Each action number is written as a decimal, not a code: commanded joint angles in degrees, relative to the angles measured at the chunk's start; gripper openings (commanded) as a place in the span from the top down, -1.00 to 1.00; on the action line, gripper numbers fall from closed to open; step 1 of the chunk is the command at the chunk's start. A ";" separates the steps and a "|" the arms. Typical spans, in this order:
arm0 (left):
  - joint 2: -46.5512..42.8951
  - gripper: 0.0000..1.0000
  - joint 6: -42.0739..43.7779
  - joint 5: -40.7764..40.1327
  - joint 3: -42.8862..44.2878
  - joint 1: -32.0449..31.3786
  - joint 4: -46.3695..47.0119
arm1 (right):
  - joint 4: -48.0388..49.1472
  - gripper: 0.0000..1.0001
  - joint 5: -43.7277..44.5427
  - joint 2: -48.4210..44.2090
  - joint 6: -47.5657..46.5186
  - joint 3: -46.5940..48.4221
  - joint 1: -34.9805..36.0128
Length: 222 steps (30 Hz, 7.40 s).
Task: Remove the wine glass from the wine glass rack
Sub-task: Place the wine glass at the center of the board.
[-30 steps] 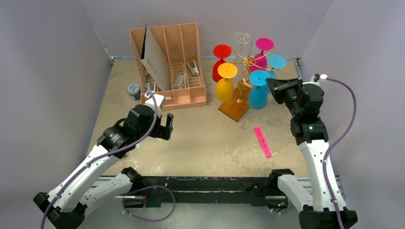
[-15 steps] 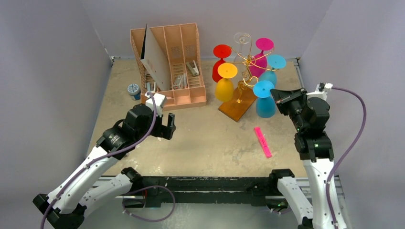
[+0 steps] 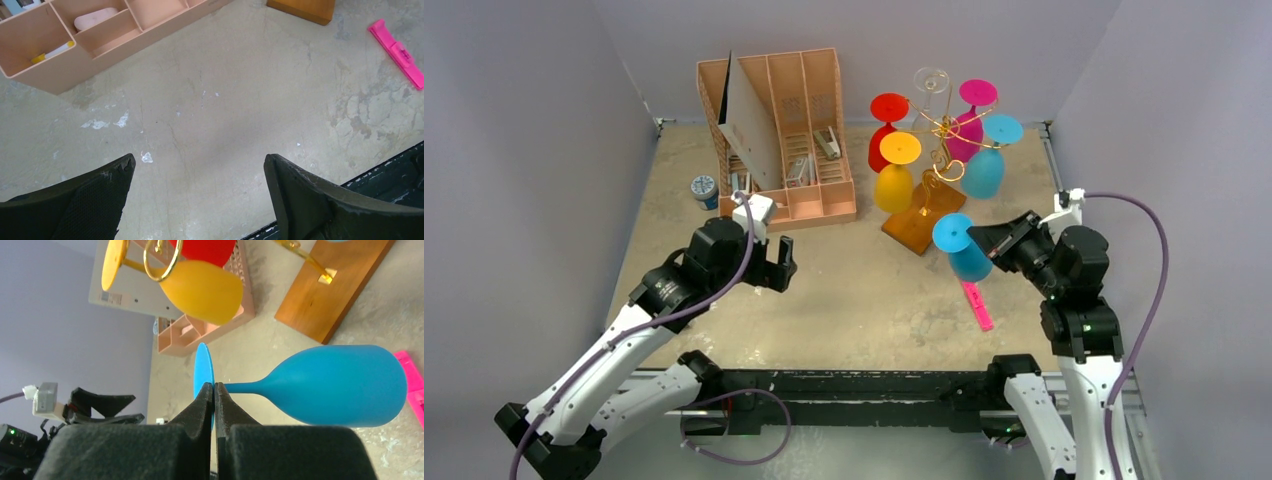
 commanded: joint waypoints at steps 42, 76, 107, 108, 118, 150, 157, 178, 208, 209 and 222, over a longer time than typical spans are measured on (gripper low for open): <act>9.43 0.07 -26.48 38.82 -8.37 -10.25 45.53 | 26.50 1.00 -18.57 8.32 1.06 -11.24 26.05; 4.20 1.00 -22.87 36.67 -9.26 -10.25 44.41 | 33.40 0.32 -32.80 10.70 -3.32 -12.84 31.55; 1.80 -0.61 -13.37 25.93 -0.79 -10.18 21.41 | 44.35 1.00 -32.73 13.92 -16.97 -18.15 34.93; 1.19 -0.66 -12.44 23.82 0.43 -10.16 18.04 | 43.32 1.00 -32.93 14.16 -20.00 -18.08 35.06; -2.09 -1.00 -5.53 10.47 11.51 -9.66 -6.34 | 21.11 1.00 -26.08 17.57 -63.90 -13.98 43.79; 8.21 -0.97 8.24 51.09 14.05 11.02 -11.72 | 29.53 1.00 16.04 20.84 -98.71 -18.65 75.92; 10.93 -0.71 10.86 57.18 15.63 11.02 -12.20 | 30.73 1.00 16.03 19.32 -98.67 -19.18 75.94; 12.34 0.62 14.88 69.47 16.39 10.93 -14.99 | 27.82 1.00 16.17 20.69 -99.24 -18.17 75.94; 9.93 1.00 17.93 66.36 14.97 10.93 -15.84 | 28.89 0.88 23.04 22.98 -102.09 -16.05 75.94; 9.57 1.00 17.81 65.29 15.13 10.93 -15.94 | 28.84 0.80 22.98 22.85 -101.78 -16.11 75.94; 6.61 1.00 12.41 41.95 15.86 10.93 -15.23 | 30.43 -0.04 21.34 18.21 -95.31 -18.59 75.89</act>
